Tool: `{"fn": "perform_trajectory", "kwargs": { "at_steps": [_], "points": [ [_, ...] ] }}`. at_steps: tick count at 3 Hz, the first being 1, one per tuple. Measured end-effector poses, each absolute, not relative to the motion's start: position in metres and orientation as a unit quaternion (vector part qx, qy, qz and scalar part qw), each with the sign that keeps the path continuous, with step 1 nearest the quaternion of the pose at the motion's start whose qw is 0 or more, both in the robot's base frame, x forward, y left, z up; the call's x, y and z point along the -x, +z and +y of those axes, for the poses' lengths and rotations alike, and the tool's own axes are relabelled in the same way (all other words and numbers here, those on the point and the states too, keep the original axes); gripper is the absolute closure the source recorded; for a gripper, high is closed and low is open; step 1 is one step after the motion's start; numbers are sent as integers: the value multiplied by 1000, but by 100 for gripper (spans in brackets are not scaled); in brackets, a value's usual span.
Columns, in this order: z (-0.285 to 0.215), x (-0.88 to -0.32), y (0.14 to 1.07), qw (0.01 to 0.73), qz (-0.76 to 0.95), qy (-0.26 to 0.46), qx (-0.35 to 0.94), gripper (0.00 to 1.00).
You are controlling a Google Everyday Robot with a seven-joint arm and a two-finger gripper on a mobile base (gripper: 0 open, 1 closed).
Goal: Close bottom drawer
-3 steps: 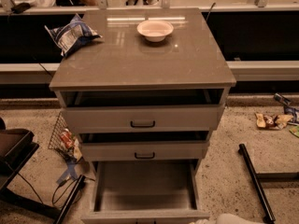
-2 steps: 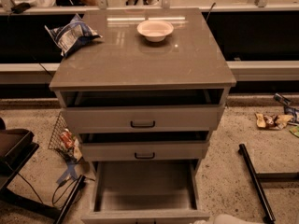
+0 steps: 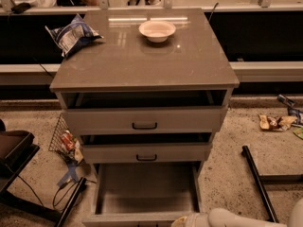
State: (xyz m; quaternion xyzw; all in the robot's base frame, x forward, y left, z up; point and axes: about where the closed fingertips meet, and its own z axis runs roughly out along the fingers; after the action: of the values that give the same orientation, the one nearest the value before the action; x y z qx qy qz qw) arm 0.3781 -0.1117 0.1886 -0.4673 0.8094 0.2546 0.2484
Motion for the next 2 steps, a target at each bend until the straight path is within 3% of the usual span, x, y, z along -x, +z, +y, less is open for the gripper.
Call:
{"fn": "perform_trajectory", "kwargs": {
  "at_steps": [2],
  "points": [
    [-101, -409, 191, 273, 793, 252, 483, 100]
  ]
}}
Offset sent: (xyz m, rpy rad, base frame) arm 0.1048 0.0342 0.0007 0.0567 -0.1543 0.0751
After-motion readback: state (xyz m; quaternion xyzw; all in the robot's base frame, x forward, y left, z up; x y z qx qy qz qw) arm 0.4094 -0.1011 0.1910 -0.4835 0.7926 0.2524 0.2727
